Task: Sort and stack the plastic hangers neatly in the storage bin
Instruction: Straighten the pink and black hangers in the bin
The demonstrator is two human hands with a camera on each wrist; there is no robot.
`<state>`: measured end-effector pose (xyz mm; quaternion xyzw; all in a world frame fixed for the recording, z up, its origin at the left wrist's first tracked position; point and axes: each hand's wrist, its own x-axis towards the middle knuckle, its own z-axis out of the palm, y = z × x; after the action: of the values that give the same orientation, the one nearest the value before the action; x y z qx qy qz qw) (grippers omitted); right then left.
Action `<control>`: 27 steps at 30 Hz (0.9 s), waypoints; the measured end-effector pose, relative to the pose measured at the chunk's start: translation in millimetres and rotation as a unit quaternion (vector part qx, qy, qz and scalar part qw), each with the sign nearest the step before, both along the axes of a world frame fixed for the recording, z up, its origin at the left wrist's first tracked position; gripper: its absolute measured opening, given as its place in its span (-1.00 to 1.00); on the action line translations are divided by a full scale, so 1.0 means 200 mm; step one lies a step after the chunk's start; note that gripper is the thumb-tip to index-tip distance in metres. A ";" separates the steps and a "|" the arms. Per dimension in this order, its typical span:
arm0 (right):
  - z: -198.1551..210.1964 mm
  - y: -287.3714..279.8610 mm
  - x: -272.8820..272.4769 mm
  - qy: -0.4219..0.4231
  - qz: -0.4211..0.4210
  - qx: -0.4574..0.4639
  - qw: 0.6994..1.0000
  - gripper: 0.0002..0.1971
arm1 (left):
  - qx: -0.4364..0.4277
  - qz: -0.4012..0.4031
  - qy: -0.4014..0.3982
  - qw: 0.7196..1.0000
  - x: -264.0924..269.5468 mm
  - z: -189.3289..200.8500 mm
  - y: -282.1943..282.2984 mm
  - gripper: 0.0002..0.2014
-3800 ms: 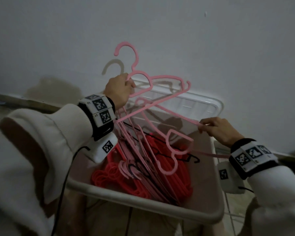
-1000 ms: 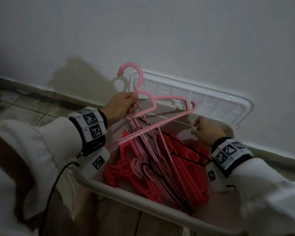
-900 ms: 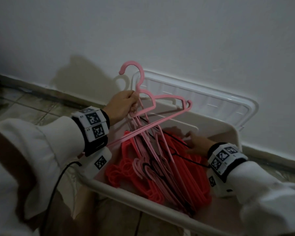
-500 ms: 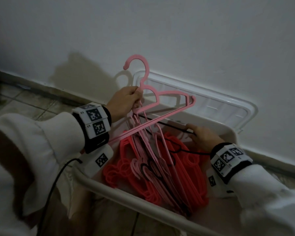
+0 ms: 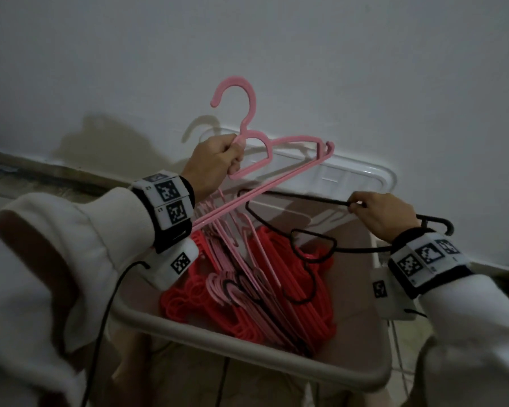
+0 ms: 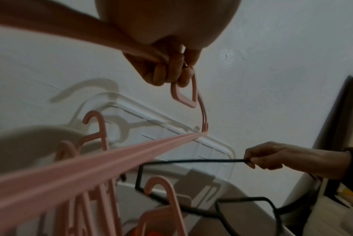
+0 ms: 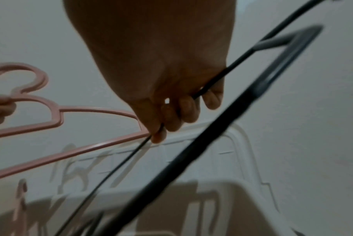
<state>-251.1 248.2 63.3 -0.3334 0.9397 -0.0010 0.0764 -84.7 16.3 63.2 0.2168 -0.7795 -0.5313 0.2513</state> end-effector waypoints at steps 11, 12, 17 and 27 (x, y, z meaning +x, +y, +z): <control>-0.06 0.28 -0.10 -0.298 -0.054 -0.017 0.953 -0.80 | -0.171 -0.155 -0.118 0.966 0.07 0.01 0.19 -0.87; -0.07 0.31 -0.11 -0.304 -0.071 -0.032 0.950 -0.75 | -0.205 -0.172 -0.134 0.954 0.09 0.00 0.23 -0.88; -0.14 0.41 -0.10 -0.420 -0.131 -0.058 0.896 -0.78 | -0.243 -0.226 -0.212 0.919 0.06 -0.02 0.34 -0.37; -0.15 0.38 0.04 -0.512 -0.093 -0.034 0.853 -0.70 | -0.256 -0.328 -0.254 0.873 -0.01 -0.06 0.39 -0.68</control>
<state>-242.6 324.3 33.1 -0.1988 0.7937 -0.2108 0.5349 -86.9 95.2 50.9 0.0041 -0.9516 -0.2914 -0.0978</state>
